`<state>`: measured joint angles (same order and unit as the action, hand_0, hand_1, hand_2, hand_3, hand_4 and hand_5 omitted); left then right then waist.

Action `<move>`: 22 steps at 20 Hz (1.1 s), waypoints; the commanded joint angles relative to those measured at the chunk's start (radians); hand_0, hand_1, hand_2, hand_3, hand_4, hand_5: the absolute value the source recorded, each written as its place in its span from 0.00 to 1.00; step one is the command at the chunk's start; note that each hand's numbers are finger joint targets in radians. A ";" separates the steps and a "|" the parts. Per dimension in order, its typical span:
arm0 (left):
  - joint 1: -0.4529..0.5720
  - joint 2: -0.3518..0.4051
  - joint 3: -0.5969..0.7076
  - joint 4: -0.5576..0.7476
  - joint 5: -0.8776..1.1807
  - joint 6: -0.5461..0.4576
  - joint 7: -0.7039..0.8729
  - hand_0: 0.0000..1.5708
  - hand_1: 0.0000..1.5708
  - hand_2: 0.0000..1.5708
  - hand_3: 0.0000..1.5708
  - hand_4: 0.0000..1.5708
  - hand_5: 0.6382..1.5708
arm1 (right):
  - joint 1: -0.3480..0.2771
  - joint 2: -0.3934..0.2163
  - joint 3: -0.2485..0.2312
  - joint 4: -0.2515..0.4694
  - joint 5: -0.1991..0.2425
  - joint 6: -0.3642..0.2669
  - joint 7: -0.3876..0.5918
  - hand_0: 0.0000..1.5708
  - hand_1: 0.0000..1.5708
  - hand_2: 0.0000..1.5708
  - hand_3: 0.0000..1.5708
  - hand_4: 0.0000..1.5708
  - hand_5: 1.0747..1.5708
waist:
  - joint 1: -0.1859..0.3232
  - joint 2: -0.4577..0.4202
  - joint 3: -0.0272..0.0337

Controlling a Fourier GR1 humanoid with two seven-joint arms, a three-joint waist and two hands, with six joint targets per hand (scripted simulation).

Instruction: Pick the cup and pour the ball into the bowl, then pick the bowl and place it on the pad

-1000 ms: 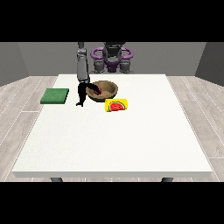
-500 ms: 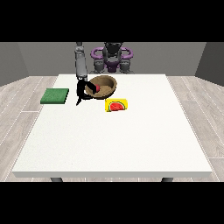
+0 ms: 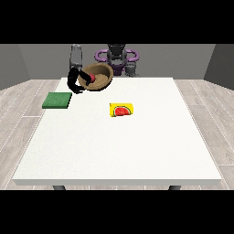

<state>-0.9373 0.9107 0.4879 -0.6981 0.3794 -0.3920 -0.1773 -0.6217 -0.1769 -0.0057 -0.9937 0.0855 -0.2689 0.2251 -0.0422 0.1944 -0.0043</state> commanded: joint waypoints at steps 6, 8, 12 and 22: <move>0.028 0.073 0.038 0.002 0.015 -0.034 -0.066 0.00 0.00 0.00 0.00 0.00 0.96 | -0.015 -0.205 -0.093 0.053 -0.040 0.178 -0.085 1.00 1.00 1.00 1.00 0.83 0.90 | -0.012 0.114 0.0049; -0.013 0.050 0.020 -0.003 0.018 0.009 -0.022 0.00 0.00 0.00 0.00 0.00 0.96 | -0.065 -0.183 -0.096 0.066 -0.036 0.156 -0.038 1.00 1.00 1.00 1.00 0.83 0.90 | -0.034 0.095 0.0048; 0.000 0.057 0.024 -0.041 0.017 0.022 -0.048 0.00 0.00 0.00 0.00 0.00 0.96 | -0.057 -0.309 -0.169 0.127 -0.083 0.277 -0.148 1.00 1.00 1.00 1.00 0.83 0.91 | -0.030 0.148 0.0054; -0.067 0.135 0.049 -0.123 0.078 0.020 0.038 0.00 0.00 0.00 0.00 0.09 0.96 | -0.087 -0.430 -0.314 0.318 -0.164 0.390 -0.337 1.00 1.00 1.00 0.60 0.82 0.94 | 0.016 0.254 0.0067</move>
<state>-0.9508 0.9874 0.5168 -0.7993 0.4239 -0.3651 -0.1929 -0.6839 -0.5632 -0.2755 -0.7444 -0.0553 0.0783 -0.0419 -0.0436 0.3853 0.0014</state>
